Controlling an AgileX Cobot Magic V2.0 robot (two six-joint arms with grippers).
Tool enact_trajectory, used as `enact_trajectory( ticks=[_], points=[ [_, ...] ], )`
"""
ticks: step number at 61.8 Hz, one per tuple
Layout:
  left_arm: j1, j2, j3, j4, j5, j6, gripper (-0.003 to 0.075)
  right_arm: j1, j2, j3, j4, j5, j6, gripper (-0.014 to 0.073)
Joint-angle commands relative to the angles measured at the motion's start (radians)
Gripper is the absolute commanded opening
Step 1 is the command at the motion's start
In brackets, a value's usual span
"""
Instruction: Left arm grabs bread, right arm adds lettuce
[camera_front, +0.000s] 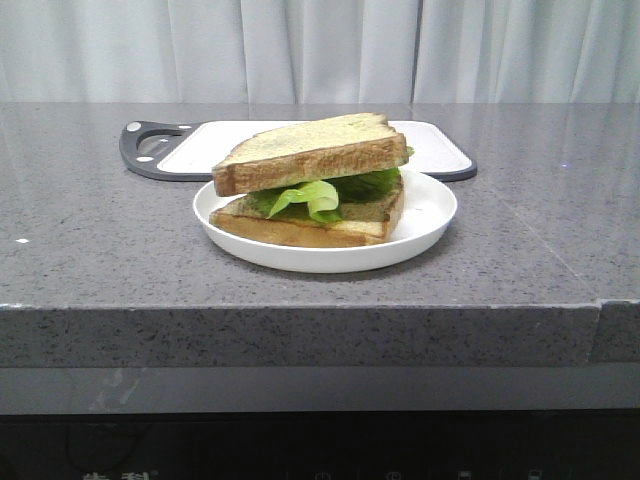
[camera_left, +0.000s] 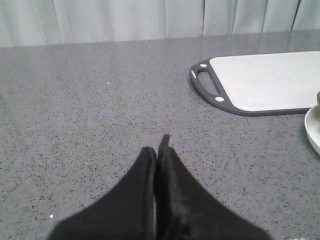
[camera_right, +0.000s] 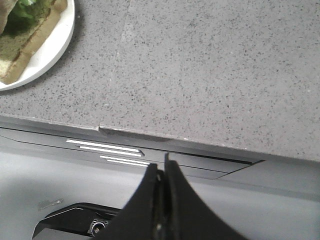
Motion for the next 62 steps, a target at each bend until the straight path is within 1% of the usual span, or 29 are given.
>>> enact_trajectory(
  ticks=[1,11,15,23,25,30,31,33,62],
  points=[
    [0.003,-0.043,0.049,-0.036,-0.162,-0.002,-0.002,0.001,0.0,-0.024,-0.001,-0.055,-0.001,-0.0118],
    [0.004,-0.136,0.192,-0.057,-0.326,-0.022,-0.002,0.001,0.0,-0.024,-0.001,-0.055,-0.001,-0.0118],
    [0.004,-0.165,0.238,-0.031,-0.367,-0.051,-0.002,0.001,0.0,-0.024,-0.001,-0.055,-0.001,-0.0118],
    [0.004,-0.213,0.299,0.054,-0.424,-0.159,-0.002,0.001,0.0,-0.024,-0.001,-0.055,-0.001,-0.0118],
    [0.004,-0.222,0.319,0.056,-0.435,-0.162,-0.002,0.001,0.0,-0.024,-0.001,-0.055,-0.001,-0.0118],
    [0.004,-0.23,0.367,0.056,-0.512,-0.162,-0.002,0.001,0.0,-0.024,-0.001,-0.055,-0.001,-0.0118],
    [0.004,-0.23,0.37,0.056,-0.514,-0.162,-0.002,0.001,0.0,-0.024,-0.001,-0.054,-0.001,-0.0118],
    [0.004,-0.23,0.363,0.056,-0.476,-0.162,-0.002,0.001,0.0,-0.024,-0.001,-0.054,-0.001,-0.0118],
    [0.004,-0.229,0.366,0.053,-0.495,-0.162,-0.002,0.001,0.0,-0.024,-0.001,-0.055,-0.001,-0.0118]
  ],
)
